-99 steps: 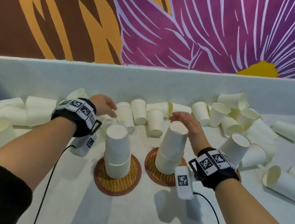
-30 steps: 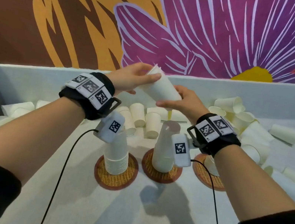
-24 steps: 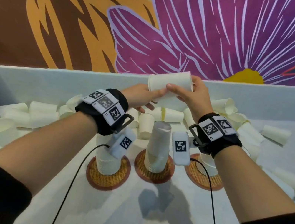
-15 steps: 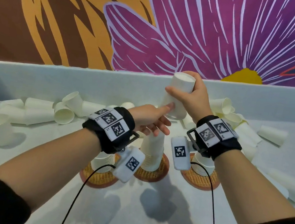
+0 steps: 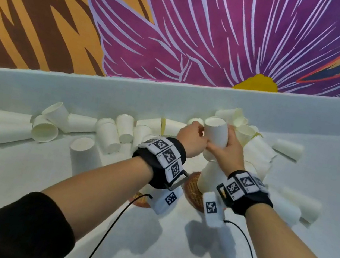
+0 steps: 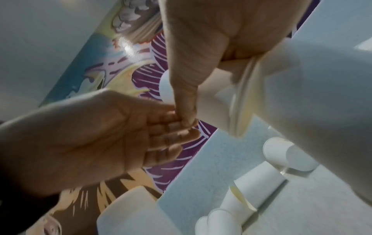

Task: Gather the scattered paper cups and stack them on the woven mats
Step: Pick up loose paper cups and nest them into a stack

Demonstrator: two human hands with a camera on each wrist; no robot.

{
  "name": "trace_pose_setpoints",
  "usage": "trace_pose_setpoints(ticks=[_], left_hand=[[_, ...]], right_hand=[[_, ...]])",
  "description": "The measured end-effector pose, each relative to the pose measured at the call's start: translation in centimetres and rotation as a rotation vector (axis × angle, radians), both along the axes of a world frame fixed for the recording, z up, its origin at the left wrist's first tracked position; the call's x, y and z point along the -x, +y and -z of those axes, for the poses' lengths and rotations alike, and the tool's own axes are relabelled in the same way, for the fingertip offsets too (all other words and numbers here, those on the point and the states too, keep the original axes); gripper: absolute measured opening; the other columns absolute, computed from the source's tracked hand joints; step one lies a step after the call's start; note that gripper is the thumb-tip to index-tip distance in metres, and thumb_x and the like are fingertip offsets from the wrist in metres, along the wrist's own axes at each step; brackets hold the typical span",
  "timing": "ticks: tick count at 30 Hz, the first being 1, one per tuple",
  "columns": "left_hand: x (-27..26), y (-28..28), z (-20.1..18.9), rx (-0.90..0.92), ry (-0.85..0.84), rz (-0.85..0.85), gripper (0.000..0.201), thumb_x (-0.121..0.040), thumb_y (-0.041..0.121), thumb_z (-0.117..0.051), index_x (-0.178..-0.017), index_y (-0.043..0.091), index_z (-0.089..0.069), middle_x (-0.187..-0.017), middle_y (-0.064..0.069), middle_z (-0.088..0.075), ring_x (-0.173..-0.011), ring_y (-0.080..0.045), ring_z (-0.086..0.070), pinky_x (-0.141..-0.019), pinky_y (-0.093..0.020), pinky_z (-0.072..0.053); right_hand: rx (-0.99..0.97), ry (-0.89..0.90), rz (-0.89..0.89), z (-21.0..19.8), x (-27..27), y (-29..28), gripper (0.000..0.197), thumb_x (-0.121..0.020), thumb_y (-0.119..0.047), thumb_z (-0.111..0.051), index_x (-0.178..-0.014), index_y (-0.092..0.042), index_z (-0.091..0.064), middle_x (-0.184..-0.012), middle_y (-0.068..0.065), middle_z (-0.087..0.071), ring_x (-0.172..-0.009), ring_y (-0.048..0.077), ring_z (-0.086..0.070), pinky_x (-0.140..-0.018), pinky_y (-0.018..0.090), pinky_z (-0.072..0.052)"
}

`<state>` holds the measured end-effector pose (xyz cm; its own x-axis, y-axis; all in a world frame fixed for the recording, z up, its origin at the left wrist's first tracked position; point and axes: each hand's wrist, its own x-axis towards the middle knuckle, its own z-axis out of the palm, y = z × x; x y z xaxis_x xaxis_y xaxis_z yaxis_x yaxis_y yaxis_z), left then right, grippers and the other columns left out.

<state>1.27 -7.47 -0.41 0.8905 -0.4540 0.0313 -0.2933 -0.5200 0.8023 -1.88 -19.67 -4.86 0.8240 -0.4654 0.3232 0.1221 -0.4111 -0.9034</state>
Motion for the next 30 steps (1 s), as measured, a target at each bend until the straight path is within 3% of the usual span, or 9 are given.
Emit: trace_pose_setpoints(ticks=[5, 9, 11, 13, 17, 21, 24, 27, 30], left_hand=[[0.0, -1.7, 0.1, 0.183, -0.102, 0.079, 0.049, -0.087, 0.013, -0.055, -0.135, 0.019, -0.044, -0.132, -0.003, -0.053, -0.113, -0.022, -0.054, -0.101, -0.037, -0.045], [0.1, -2.6, -0.4, 0.291, -0.122, 0.171, 0.059, -0.082, 0.022, -0.069, -0.135, 0.029, -0.042, -0.128, -0.001, -0.052, -0.108, -0.018, -0.056, -0.093, -0.031, -0.049], [0.3, -3.3, -0.2, 0.208, -0.145, 0.211, 0.044, -0.085, 0.025, -0.067, -0.127, 0.026, -0.054, -0.128, -0.002, -0.054, -0.11, -0.019, -0.056, -0.092, -0.028, -0.047], [0.4, -4.2, 0.9, -0.044, -0.176, 0.263, 0.029, -0.087, 0.022, -0.063, -0.116, 0.019, -0.063, -0.127, -0.001, -0.058, -0.113, -0.019, -0.055, -0.089, -0.024, -0.041], [0.3, -4.9, 2.7, -0.197, -0.165, 0.253, 0.027, -0.08, 0.019, -0.068, -0.106, 0.018, -0.063, -0.117, -0.003, -0.061, -0.097, -0.018, -0.055, -0.076, -0.021, -0.037], [0.2, -6.8, 0.9, -0.209, -0.268, 0.229, 0.024, -0.082, 0.034, -0.067, -0.092, 0.012, -0.069, -0.103, -0.004, -0.066, -0.097, -0.018, -0.058, -0.076, -0.025, -0.041], [1.2, -9.4, -0.3, -0.103, -0.354, 0.193, 0.017, -0.085, 0.025, -0.062, -0.088, 0.01, -0.069, -0.097, -0.003, -0.065, -0.095, -0.02, -0.059, -0.075, -0.024, -0.039], [2.6, -12.1, -0.1, -0.061, -0.4, 0.232, 0.015, -0.086, 0.019, -0.059, -0.091, 0.008, -0.068, -0.102, -0.008, -0.064, -0.096, -0.023, -0.058, -0.078, -0.028, -0.042], [3.3, -14.4, 1.8, -0.235, -0.344, 0.333, 0.022, -0.087, 0.014, -0.055, -0.106, 0.007, -0.062, -0.116, -0.012, -0.056, -0.106, -0.027, -0.054, -0.086, -0.032, -0.042]], right_hand=[[-0.118, -0.086, 0.043, -0.5, 0.4, -0.5, 0.066, -0.064, -0.022, -0.07, -0.125, -0.015, -0.047, -0.11, 0.001, -0.061, -0.095, 0.016, -0.058, -0.069, 0.015, -0.044], [-0.083, -0.056, 0.027, -0.3, 1.3, -1.8, 0.064, -0.07, -0.005, -0.072, -0.126, -0.017, -0.044, -0.116, 0.001, -0.061, -0.102, 0.017, -0.059, -0.076, 0.02, -0.05], [-0.124, 0.023, 0.056, 1.1, 1.6, -2.2, 0.067, -0.074, -0.006, -0.071, -0.132, -0.016, -0.038, -0.119, 0.003, -0.059, -0.105, 0.018, -0.058, -0.083, 0.03, -0.052], [-0.139, 0.188, 0.026, 3.5, 2.3, -2.3, 0.069, -0.077, -0.011, -0.071, -0.135, -0.017, -0.033, -0.119, 0.002, -0.056, -0.106, 0.018, -0.055, -0.085, 0.031, -0.048], [0.005, 0.412, -0.079, 7.2, 3.4, -3.6, 0.075, -0.067, -0.02, -0.08, -0.13, -0.016, -0.039, -0.122, 0.006, -0.055, -0.115, 0.024, -0.053, -0.092, 0.035, -0.047], [0.16, 0.488, -0.131, 4.9, 3.2, -6.8, 0.086, -0.067, -0.016, -0.08, -0.14, -0.015, -0.034, -0.139, 0.009, -0.042, -0.125, 0.023, -0.044, -0.092, 0.025, -0.036], [0.307, 0.547, -0.119, 2.2, 3.5, -9.6, 0.083, -0.067, -0.018, -0.079, -0.139, -0.015, -0.037, -0.14, 0.01, -0.041, -0.127, 0.024, -0.042, -0.093, 0.027, -0.036], [0.414, 0.686, -0.03, 0.2, 4.7, -12.5, 0.087, -0.061, -0.021, -0.083, -0.137, -0.018, -0.041, -0.136, 0.01, -0.043, -0.123, 0.026, -0.046, -0.094, 0.034, -0.043], [0.495, 0.927, -0.008, 0.3, 6.4, -14.2, 0.087, -0.061, -0.018, -0.084, -0.137, -0.015, -0.041, -0.138, 0.008, -0.045, -0.125, 0.026, -0.046, -0.098, 0.034, -0.041]])
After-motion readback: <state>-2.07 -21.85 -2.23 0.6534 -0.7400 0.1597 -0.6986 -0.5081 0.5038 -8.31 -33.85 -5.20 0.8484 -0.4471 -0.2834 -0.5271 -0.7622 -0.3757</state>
